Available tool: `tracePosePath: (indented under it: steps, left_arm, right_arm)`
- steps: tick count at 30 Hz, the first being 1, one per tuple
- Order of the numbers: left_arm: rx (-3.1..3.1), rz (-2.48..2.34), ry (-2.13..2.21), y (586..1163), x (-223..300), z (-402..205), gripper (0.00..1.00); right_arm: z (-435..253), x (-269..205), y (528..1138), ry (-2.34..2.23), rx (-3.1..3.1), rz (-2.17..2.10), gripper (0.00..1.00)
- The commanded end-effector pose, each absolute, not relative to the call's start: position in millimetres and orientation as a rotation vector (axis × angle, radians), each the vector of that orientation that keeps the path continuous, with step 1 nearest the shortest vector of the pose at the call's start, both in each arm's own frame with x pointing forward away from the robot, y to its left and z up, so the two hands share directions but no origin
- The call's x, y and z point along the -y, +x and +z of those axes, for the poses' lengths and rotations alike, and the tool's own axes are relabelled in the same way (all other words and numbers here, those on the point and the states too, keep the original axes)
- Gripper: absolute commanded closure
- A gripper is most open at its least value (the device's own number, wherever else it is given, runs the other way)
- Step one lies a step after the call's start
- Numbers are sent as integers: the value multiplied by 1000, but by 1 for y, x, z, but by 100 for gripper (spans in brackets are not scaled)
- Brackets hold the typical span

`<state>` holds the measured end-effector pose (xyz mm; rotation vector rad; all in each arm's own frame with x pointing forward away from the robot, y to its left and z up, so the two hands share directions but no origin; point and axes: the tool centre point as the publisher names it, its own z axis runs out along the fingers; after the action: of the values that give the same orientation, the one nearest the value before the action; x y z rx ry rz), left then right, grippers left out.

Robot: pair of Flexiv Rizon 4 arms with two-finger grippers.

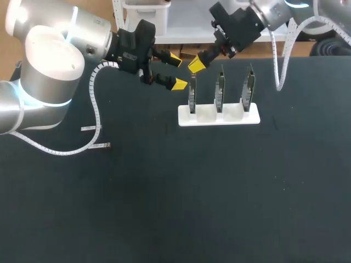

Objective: Pick up the optical module with the left hand, and insert it into the network port with the right hand.

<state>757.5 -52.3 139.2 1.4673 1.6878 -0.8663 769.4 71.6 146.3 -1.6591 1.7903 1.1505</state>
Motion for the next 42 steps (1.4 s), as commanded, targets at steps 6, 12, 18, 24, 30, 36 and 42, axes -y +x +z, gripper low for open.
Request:
tracePosePath:
  steps: [6,12,18,24,30,36,42]
  left_arm:
    - [-1692,-867,1471,759,53,139,0]
    - [-1692,-867,1471,759,53,139,0]
    - [-1692,-867,1471,759,53,139,0]
    - [-1692,-867,1471,759,53,139,0]
    - [-1692,-867,1471,759,53,139,0]
    - [-1692,-867,1471,759,53,139,0]
    - [-1692,-867,1471,759,53,139,0]
  right_arm:
    - [166,-61,768,-1581,-1692,1183,100]
    - [178,-53,767,-1582,-1674,1149,100]
    - [185,-18,758,-1591,-1691,1131,100]
    - [189,19,754,-1557,-1726,1149,100]
    - [183,34,751,-1537,-1741,1218,100]
    - [177,37,752,-1577,-1766,1172,100]
    - [173,39,755,-1621,-1803,1086,100]
